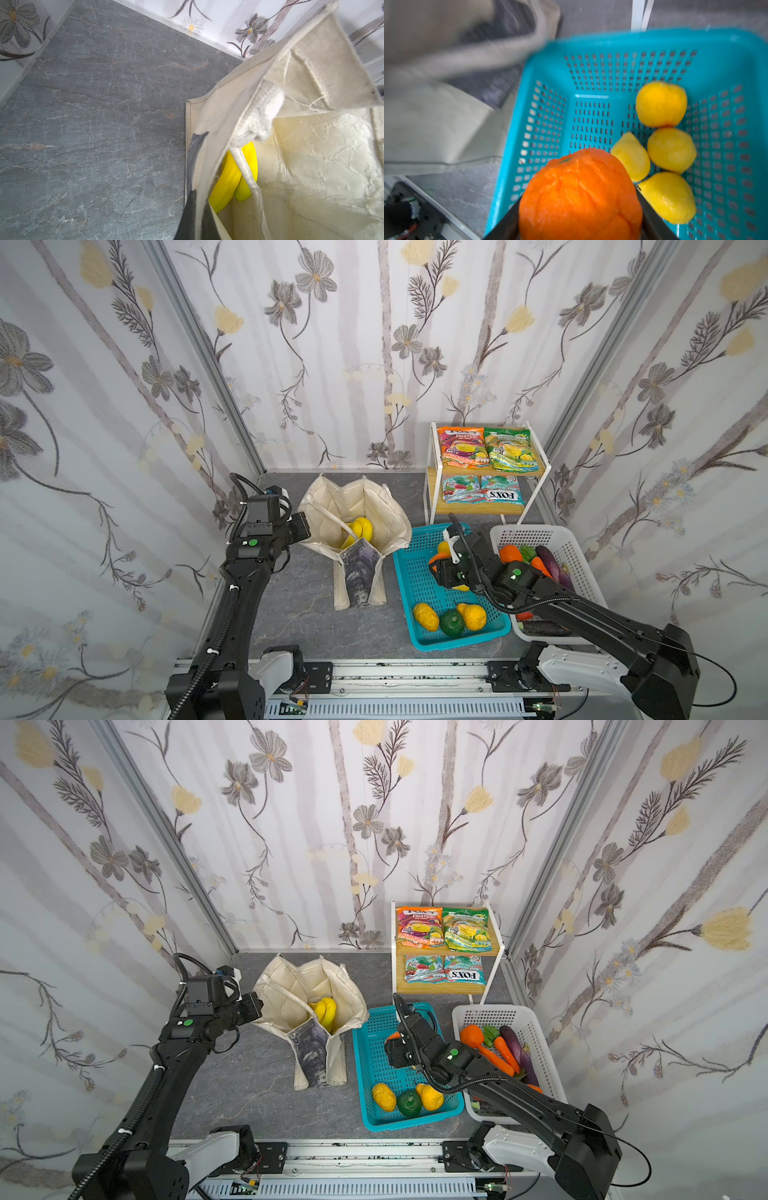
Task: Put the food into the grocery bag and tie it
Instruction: 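Lift the orange and carry it over the tote bag with the right gripper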
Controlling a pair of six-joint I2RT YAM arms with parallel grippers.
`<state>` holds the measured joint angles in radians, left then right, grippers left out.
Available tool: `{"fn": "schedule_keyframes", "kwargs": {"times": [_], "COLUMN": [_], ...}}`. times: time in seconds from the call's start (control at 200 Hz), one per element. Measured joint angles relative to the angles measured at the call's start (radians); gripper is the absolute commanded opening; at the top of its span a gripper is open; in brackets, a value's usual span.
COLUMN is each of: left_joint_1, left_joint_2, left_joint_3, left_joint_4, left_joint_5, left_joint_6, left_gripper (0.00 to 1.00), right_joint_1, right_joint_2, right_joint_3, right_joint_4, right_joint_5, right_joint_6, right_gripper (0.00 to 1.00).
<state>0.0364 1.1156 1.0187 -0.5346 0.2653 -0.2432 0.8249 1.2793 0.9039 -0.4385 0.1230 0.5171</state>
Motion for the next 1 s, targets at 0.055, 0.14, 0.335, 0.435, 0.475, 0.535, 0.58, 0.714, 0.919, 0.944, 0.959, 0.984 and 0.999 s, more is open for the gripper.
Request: {"fn": "schedule_keyframes", "kwargs": {"times": [0.055, 0.14, 0.335, 0.435, 0.475, 0.535, 0.58, 0.714, 0.919, 0.944, 0.959, 0.984, 0.999], "left_joint_1": [0.0, 0.0, 0.0, 0.0, 0.0, 0.0, 0.0, 0.0, 0.0, 0.0, 0.0, 0.0, 0.0], "left_joint_2": [0.0, 0.0, -0.008, -0.012, -0.014, -0.016, -0.016, -0.01, 0.005, 0.008, 0.01, 0.012, 0.013], "left_joint_3": [0.0, 0.0, -0.002, -0.004, -0.004, -0.004, -0.004, -0.003, -0.002, -0.001, -0.001, 0.0, 0.0], "left_joint_4": [0.0, 0.003, 0.009, 0.01, 0.01, 0.011, 0.011, 0.017, 0.03, 0.031, 0.031, 0.031, 0.033], "left_joint_5": [0.002, 0.009, 0.04, 0.062, 0.067, 0.075, 0.082, 0.097, 0.098, 0.098, 0.098, 0.099, 0.099], "left_joint_6": [0.0, 0.0, -0.019, -0.03, -0.037, -0.045, -0.046, -0.059, -0.076, -0.079, -0.079, -0.079, -0.08], "left_gripper": [0.0, 0.0, 0.0, 0.0, 0.0, 0.0, 0.0, 0.0, 0.0, 0.0, 0.0, 0.0, 0.0], "right_joint_1": [-0.018, -0.04, -0.044, -0.044, -0.04, -0.029, -0.019, 0.039, 0.072, 0.072, 0.073, 0.074, 0.074], "right_joint_2": [0.009, 0.043, 0.193, 0.278, 0.323, 0.39, 0.436, 0.552, 0.751, 0.777, 0.79, 0.812, 0.828], "right_joint_3": [0.074, 0.182, 0.419, 0.505, 0.547, 0.604, 0.642, 0.747, 0.896, 0.915, 0.924, 0.941, 0.953], "right_joint_4": [-0.006, -0.006, 0.021, 0.049, 0.054, 0.064, 0.071, 0.072, 0.048, 0.037, 0.033, 0.024, 0.019], "right_joint_5": [0.005, 0.019, 0.004, -0.032, -0.047, -0.077, -0.095, -0.129, -0.176, -0.18, -0.18, -0.183, -0.185], "right_joint_6": [-0.02, -0.051, -0.131, -0.153, -0.159, -0.169, -0.178, -0.205, -0.226, -0.225, -0.224, -0.219, -0.219], "right_gripper": [0.59, 0.59, 0.58, 0.57, 0.56, 0.56, 0.56, 0.55, 0.53, 0.53, 0.53, 0.53, 0.53]}}
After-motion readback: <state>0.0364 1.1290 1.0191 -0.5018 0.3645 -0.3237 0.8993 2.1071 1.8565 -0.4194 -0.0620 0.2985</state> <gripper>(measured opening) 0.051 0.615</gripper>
